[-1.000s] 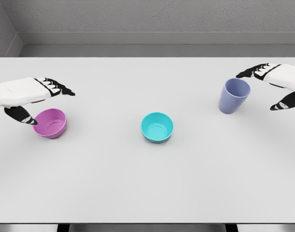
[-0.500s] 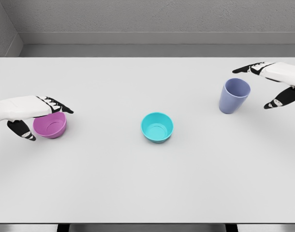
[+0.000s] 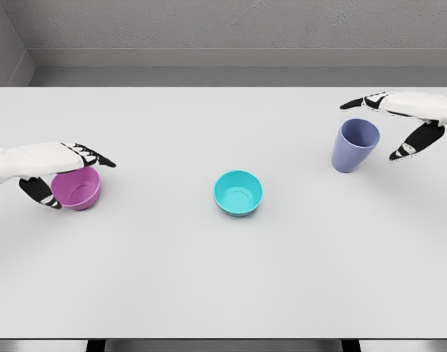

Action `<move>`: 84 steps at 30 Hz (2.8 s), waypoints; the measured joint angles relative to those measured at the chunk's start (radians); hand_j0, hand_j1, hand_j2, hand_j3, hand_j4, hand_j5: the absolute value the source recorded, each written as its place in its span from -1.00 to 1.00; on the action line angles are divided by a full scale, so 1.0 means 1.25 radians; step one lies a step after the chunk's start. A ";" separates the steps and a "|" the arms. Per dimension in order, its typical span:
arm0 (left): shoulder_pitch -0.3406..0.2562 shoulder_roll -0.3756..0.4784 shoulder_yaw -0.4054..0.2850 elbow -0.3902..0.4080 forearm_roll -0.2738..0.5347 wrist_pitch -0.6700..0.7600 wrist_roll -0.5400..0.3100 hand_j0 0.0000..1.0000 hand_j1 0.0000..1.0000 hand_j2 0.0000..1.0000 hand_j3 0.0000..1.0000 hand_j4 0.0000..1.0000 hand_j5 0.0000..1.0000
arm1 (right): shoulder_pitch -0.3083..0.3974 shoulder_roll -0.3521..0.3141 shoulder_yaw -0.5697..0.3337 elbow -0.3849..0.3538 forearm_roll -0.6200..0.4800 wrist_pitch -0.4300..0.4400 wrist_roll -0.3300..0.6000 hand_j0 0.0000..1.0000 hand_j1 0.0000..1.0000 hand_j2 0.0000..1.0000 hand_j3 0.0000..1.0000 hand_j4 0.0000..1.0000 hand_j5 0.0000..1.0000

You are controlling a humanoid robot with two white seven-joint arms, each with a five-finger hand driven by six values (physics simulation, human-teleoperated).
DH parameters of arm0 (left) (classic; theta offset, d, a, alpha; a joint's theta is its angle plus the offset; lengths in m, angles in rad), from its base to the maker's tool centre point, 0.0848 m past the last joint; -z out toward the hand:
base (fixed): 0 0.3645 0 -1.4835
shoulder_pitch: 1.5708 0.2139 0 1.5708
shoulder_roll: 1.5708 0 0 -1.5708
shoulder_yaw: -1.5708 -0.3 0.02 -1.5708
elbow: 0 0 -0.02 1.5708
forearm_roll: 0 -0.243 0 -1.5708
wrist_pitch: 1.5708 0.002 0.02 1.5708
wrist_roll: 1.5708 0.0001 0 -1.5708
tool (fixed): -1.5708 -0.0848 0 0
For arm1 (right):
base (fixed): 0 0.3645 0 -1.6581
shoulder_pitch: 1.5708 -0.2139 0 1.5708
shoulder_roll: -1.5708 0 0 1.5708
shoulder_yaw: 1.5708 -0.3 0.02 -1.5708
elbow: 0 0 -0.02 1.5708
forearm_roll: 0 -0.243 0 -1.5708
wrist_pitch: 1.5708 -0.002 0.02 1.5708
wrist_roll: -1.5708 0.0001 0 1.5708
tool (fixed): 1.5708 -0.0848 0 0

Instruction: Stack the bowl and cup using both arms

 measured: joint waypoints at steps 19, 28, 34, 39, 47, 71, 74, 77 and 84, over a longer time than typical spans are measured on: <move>0.000 -0.024 -0.018 0.051 -0.013 0.000 0.000 1.00 1.00 1.00 1.00 1.00 1.00 | -0.027 0.069 0.003 0.075 0.063 -0.004 0.013 1.00 1.00 1.00 1.00 1.00 1.00; 0.000 -0.036 -0.023 0.063 -0.022 -0.001 0.000 1.00 1.00 1.00 1.00 1.00 1.00 | -0.029 0.073 0.018 0.075 0.104 -0.005 0.013 1.00 1.00 1.00 1.00 1.00 1.00; 0.000 -0.036 -0.027 0.064 -0.024 -0.001 0.000 1.00 1.00 1.00 1.00 1.00 1.00 | -0.028 0.086 0.020 0.078 0.105 -0.007 0.013 1.00 1.00 1.00 1.00 1.00 1.00; 0.000 -0.038 -0.028 0.068 -0.025 -0.001 0.000 1.00 1.00 1.00 1.00 1.00 1.00 | -0.029 0.100 0.026 0.097 0.106 -0.006 0.013 1.00 1.00 1.00 1.00 1.00 1.00; -0.001 -0.045 -0.028 0.077 -0.028 -0.001 0.000 1.00 1.00 1.00 1.00 1.00 1.00 | -0.028 0.106 0.030 0.110 0.106 -0.006 0.013 1.00 1.00 1.00 1.00 1.00 1.00; -0.012 -0.049 -0.025 0.083 -0.037 0.000 0.001 0.47 0.47 0.47 0.47 0.47 0.47 | -0.028 0.135 0.037 0.150 0.107 -0.007 0.013 1.00 1.00 1.00 1.00 1.00 1.00; -0.020 -0.046 -0.023 0.075 -0.038 0.000 0.001 0.46 0.46 0.46 0.46 0.46 0.46 | -0.028 0.138 0.037 0.155 0.108 -0.007 0.013 1.00 1.00 1.00 1.00 1.00 1.00; -0.025 -0.044 -0.023 0.066 -0.038 0.000 0.001 0.46 0.46 0.46 0.46 0.46 0.46 | -0.028 0.140 0.037 0.160 0.112 -0.007 0.013 1.00 1.00 1.00 1.00 1.00 1.00; -0.040 -0.046 -0.022 0.046 -0.046 0.000 0.001 0.46 0.46 0.46 0.46 0.46 0.46 | -0.028 0.141 0.038 0.162 0.115 -0.007 0.013 1.00 1.00 1.00 1.00 1.00 1.00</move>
